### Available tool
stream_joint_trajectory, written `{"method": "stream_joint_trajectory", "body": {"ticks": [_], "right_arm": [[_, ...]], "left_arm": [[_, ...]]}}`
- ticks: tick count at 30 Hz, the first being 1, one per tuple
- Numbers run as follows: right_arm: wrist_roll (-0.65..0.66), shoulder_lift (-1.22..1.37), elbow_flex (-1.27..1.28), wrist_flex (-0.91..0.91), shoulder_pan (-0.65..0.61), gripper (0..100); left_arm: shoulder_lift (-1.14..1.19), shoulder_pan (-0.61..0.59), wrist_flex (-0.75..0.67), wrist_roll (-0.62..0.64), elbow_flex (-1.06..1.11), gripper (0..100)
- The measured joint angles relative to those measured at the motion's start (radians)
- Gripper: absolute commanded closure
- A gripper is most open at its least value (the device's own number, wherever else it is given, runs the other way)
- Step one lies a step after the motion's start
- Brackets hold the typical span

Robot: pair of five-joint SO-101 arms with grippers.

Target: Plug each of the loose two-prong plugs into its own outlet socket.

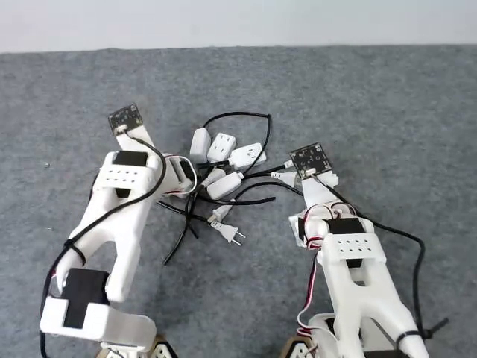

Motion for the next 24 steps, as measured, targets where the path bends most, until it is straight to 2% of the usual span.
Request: {"method": "stream_joint_trajectory", "body": {"ticks": [5,13,17,21,24], "right_arm": [[0.006,0.0,0.0,0.0,-0.012,88.7],[0.006,0.0,0.0,0.0,-0.012,88.7],[0.006,0.0,0.0,0.0,-0.012,88.7],[0.006,0.0,0.0,0.0,-0.012,88.7],[0.006,0.0,0.0,0.0,-0.012,88.7]], "left_arm": [[0.025,-0.005,-0.005,0.091,0.009,66],[0.239,-0.002,-0.097,0.112,-0.064,67],[0.282,-0.008,-0.097,0.112,-0.121,77],[0.279,-0.009,-0.086,0.095,-0.129,99],[0.253,-0.008,-0.078,0.023,-0.13,98]]}}
